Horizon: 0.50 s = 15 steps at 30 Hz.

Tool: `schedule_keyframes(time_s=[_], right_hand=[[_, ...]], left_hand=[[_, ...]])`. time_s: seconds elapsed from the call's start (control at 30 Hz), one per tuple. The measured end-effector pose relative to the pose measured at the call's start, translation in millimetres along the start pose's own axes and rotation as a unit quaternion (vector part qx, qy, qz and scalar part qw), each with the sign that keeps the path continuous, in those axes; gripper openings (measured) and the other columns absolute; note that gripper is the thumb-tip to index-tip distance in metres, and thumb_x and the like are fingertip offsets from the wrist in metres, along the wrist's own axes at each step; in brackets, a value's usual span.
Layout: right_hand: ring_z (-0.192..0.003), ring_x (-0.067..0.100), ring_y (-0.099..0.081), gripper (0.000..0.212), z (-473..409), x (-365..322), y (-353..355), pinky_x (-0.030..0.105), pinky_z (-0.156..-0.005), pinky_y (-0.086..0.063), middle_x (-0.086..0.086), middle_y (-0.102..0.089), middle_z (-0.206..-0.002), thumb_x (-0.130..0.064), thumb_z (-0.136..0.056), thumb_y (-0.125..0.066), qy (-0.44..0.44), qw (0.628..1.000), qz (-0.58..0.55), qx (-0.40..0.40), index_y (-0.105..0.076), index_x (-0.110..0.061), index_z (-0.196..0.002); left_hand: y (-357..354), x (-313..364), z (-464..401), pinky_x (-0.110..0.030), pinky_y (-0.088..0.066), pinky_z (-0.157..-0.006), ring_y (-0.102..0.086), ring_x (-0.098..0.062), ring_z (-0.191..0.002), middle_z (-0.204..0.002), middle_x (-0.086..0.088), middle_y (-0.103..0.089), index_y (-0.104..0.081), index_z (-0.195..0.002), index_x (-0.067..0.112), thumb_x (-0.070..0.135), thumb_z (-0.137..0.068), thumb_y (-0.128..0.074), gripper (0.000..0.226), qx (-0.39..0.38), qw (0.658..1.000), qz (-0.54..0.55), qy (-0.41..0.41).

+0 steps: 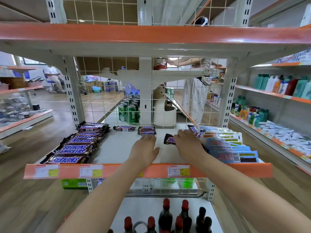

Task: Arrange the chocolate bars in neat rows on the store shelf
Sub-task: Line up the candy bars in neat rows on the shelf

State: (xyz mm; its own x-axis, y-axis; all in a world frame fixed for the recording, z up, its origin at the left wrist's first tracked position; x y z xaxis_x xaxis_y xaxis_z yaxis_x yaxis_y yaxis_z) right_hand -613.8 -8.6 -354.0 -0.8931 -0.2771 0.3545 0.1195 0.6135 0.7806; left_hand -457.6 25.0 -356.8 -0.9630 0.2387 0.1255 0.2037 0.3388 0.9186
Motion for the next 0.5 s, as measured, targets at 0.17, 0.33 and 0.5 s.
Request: schedule_keyframes(time_s=[0.17, 0.33, 0.5], right_hand=[[-0.062, 0.020, -0.058, 0.035, -8, -25, 5, 0.025, -0.055, -0.044, 0.001, -0.057, -0.068, -0.007, -0.038, -0.079, 0.095, 0.991, 0.024, 0.093, -0.066, -0.014, -0.069], [-0.070, 0.020, -0.056, 0.042, -14, -42, 7, 0.029, -0.065, -0.031, 0.001, -0.059, -0.076, -0.014, -0.046, -0.083, 0.129, 0.981, 0.022, 0.142, -0.069, -0.012, -0.085], [-0.073, 0.019, -0.057, 0.045, -15, -50, 3, 0.028, -0.064, -0.036, 0.000, -0.061, -0.080, -0.017, -0.048, -0.083, 0.153, 0.974, 0.026, 0.165, -0.070, -0.013, -0.090]], left_hand=[[7, -15, 3, -0.030, -0.035, -0.099, -0.034, -0.022, -0.131, -0.145, -0.003, -0.033, -0.032, -0.141, 0.013, 0.036, -0.094, -0.048, 0.054, 0.058, 0.998, -0.013, -0.018], [7, -28, 6, -0.032, -0.036, -0.097, -0.038, -0.024, -0.128, -0.142, -0.004, -0.039, -0.035, -0.139, 0.012, 0.033, -0.093, -0.052, 0.053, 0.077, 0.996, -0.027, -0.023], [5, -37, 10, -0.034, -0.037, -0.084, -0.049, -0.027, -0.110, -0.120, -0.006, -0.055, -0.053, -0.124, 0.012, 0.031, -0.094, -0.050, 0.035, 0.113, 0.993, -0.018, -0.021]])
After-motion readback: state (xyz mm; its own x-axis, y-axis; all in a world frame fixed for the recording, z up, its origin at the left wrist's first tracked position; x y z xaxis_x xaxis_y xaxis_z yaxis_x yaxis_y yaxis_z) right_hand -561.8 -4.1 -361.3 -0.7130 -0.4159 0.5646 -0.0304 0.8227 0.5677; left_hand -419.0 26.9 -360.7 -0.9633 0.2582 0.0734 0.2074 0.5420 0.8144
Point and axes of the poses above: each hand's wrist, its own z-axis away from the middle knuckle, its own y-axis out of the back of the hand, x = y × z, the point moved 2 cm from there along -z, towards the middle knuckle
